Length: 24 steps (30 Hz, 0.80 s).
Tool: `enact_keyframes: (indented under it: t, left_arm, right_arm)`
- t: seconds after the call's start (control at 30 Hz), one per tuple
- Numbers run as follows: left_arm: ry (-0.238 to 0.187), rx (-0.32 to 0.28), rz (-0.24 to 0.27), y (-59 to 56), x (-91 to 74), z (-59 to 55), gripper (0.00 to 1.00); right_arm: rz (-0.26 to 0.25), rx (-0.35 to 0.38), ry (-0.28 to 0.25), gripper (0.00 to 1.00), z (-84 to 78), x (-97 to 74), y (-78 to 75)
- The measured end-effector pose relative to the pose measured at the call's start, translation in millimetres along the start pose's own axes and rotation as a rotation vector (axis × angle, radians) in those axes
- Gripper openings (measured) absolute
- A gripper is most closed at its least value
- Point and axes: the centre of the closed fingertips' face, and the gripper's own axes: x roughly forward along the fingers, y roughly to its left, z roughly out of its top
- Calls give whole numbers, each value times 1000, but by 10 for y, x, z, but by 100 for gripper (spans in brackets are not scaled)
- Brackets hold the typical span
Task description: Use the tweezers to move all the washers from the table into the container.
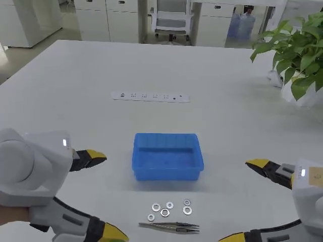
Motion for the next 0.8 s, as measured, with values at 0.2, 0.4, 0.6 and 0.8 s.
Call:
enact_keyframes:
  t: [0.2, 0.4, 0.6, 0.8]
  left_arm:
    - [2, -6, 4, 15, 8, -13, 99]
    - [2, -8, 4, 16, 14, -23, 99]
    - [-5, -15, 9, 33, 35, -28, 99]
    - [6, -12, 16, 38, 52, -56, 99]
  right_arm:
    - [-6, -1, 5, 99, -8, 7, -14]
    - [-17, -13, -1, 95, 21, 13, -59]
    - [-26, -12, -6, 93, 42, 21, -105]
    - [-37, -16, 7, 91, 23, 36, -148]
